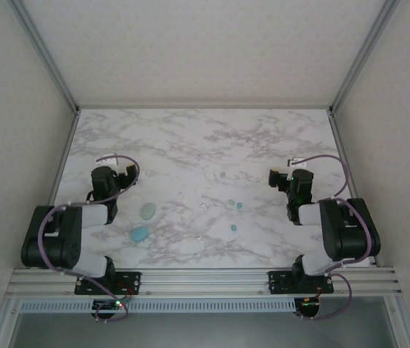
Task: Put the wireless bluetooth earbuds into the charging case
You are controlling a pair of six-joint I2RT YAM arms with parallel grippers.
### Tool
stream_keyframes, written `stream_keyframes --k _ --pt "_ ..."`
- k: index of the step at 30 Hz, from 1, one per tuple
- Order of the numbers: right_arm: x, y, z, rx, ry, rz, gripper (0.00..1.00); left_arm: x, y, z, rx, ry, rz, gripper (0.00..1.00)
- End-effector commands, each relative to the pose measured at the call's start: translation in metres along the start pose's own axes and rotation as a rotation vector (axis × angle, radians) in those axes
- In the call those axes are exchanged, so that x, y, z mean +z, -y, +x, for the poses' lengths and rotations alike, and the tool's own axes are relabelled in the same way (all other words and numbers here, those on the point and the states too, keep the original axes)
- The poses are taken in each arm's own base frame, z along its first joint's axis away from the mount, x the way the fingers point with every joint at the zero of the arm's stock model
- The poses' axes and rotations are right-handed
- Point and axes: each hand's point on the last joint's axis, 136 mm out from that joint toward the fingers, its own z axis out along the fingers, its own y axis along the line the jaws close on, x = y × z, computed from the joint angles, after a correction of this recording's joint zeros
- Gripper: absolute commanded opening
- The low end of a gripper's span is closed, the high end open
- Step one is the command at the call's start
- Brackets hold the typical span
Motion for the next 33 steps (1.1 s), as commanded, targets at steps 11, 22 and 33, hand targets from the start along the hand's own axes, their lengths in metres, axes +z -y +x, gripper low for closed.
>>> stream_keyframes --k 11,22,33 --pt "-0.062 -0.072 -0.056 0.212 -0.343 -0.413 0.96 -0.005 0.040 -0.009 -0.168 -0.466 0.160 0.72" --pt "-0.099 -0.083 -0.041 0.352 -0.408 -0.466 0.96 -0.004 0.034 0.028 -0.227 -0.702 0.057 0.71" --pt "-0.098 -0.078 -0.019 0.382 -0.471 -0.421 0.98 0.004 0.035 0.049 -0.081 -0.797 -0.039 0.76"
